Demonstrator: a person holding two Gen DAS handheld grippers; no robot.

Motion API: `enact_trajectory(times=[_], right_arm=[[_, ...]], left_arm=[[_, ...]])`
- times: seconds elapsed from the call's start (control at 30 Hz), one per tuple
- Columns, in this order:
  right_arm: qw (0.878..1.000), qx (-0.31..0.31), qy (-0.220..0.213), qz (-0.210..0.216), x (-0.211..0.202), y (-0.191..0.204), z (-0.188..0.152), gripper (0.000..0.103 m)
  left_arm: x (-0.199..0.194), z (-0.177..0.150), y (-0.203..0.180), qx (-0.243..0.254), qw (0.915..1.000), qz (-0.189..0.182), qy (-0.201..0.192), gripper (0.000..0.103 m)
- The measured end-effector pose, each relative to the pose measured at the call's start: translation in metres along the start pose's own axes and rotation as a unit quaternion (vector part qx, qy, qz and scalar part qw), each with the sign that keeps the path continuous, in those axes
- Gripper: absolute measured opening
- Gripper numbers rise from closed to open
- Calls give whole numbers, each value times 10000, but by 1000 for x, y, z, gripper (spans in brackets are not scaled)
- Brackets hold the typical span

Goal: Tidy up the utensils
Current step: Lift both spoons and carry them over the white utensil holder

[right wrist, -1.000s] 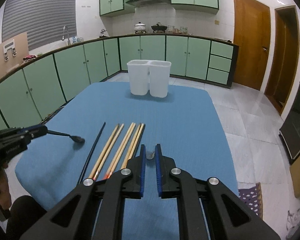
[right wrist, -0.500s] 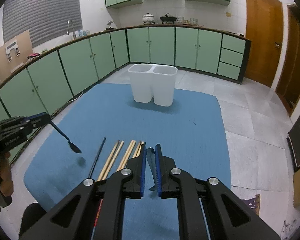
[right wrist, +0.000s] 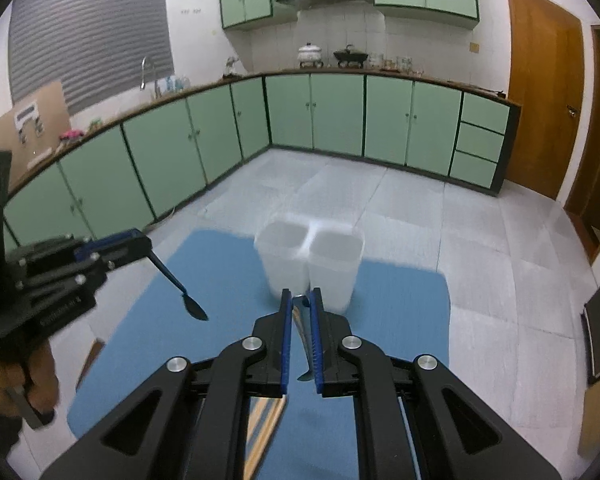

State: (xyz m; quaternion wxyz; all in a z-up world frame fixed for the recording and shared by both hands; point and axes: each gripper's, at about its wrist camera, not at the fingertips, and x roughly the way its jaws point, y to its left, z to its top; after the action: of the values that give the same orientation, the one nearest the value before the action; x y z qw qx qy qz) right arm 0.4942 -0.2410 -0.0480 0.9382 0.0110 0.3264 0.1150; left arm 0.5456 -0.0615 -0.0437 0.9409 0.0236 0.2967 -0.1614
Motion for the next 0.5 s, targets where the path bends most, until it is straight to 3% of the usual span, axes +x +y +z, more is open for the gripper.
enact_trajectory(times=[0.23, 0.37, 0.5], right_arm=[[9990, 217, -351, -175, 54, -29, 69, 9], [9990, 346, -178, -217, 100, -44, 72, 9], [9988, 426, 181, -165, 138, -55, 53, 10]], left_arm=[[61, 57, 2, -242, 9992, -37, -327, 10], [110, 56, -3, -137, 9998, 37, -154, 10], [143, 34, 3, -249, 9996, 55, 129, 12]])
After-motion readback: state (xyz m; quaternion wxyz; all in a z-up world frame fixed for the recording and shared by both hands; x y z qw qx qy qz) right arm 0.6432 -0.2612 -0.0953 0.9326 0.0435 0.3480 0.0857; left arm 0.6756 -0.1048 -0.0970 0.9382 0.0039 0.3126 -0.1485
